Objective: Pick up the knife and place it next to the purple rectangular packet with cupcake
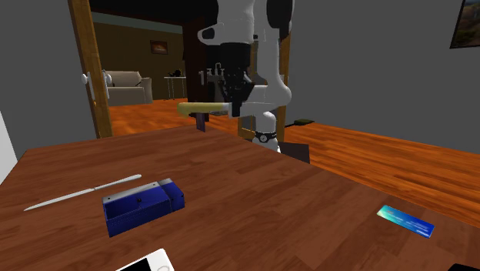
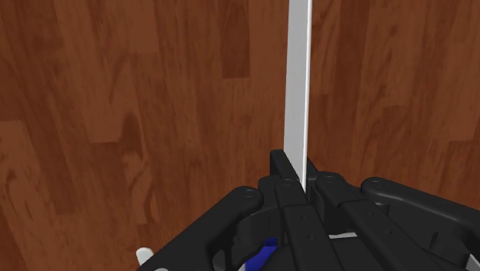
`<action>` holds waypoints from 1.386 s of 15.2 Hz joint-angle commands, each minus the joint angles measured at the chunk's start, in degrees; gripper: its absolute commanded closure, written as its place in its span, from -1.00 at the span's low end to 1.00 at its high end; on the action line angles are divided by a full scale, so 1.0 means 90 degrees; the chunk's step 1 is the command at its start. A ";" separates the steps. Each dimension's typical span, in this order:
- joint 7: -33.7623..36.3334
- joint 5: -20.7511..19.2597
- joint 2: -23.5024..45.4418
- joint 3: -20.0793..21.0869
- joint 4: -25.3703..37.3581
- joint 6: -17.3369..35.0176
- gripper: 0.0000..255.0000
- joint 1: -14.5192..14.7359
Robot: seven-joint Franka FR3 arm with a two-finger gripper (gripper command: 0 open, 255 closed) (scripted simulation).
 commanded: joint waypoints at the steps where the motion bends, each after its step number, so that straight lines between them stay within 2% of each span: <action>1: -0.0005 0.0004 -0.0020 0.0000 0.0147 -0.0170 1.00 0.0000; 8: -0.0015 0.0009 -0.0040 0.0001 0.0686 -0.0729 1.00 0.0001; 14: -0.0822 0.0071 -0.0888 -0.0402 -0.0319 -0.0559 1.00 -0.0393; 21: -0.1797 -0.0004 -0.1627 -0.0972 -0.1120 -0.0485 1.00 -0.0822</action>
